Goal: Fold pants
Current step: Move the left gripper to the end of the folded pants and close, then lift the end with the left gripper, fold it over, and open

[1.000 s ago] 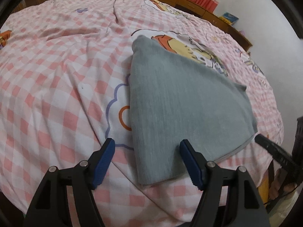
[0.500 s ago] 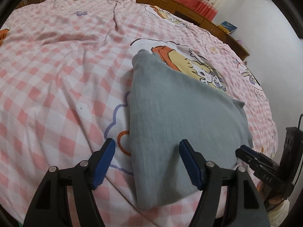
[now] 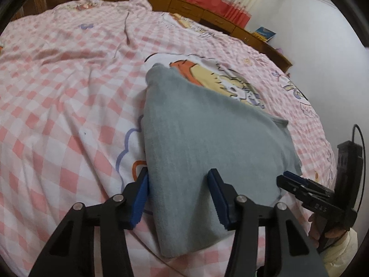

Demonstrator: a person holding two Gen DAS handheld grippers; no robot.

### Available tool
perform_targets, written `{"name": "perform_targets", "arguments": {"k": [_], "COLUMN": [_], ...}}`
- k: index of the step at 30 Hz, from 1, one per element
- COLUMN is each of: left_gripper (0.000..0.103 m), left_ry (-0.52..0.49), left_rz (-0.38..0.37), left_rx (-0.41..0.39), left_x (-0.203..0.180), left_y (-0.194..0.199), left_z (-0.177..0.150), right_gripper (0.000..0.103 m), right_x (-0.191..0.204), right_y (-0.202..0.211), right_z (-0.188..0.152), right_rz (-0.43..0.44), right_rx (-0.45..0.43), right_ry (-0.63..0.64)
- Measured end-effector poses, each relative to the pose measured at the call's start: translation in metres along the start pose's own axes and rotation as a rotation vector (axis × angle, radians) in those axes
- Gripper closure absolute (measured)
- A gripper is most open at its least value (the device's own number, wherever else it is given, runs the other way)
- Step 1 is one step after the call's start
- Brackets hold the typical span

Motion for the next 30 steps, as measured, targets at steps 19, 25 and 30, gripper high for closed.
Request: {"name": "perform_targets", "arguments": {"k": [19,25,30], "left_gripper": [0.08,0.087,0.088], "left_ry": [0.105,0.062,-0.012], "left_rz": [-0.075,-0.091,-0.108], "left_rx": [-0.038,-0.057,-0.094], "left_x": [0.007,-0.009,-0.039], "left_y": [0.003,0.018,0.043], "left_z": [0.01,0.019,0.034], "right_gripper": [0.042,0.043,0.043], "right_x": [0.002,0.005,0.0], "right_y": [0.02,0.041,0.055], "right_z": [0.002,0.007,0.01], "right_rz": [0.022,0.06,0.082], "right_rx": [0.005,-0.047,-0.083], "right_ry": [-0.052,-0.052,-0.072]}}
Point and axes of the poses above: each gripper's, at about its wrist camera, not at the fingertips, and y roughly against the way its jaws point, x to its left, z to its top, the point moved 6 cm from there along -y, roughly the way its jaws point
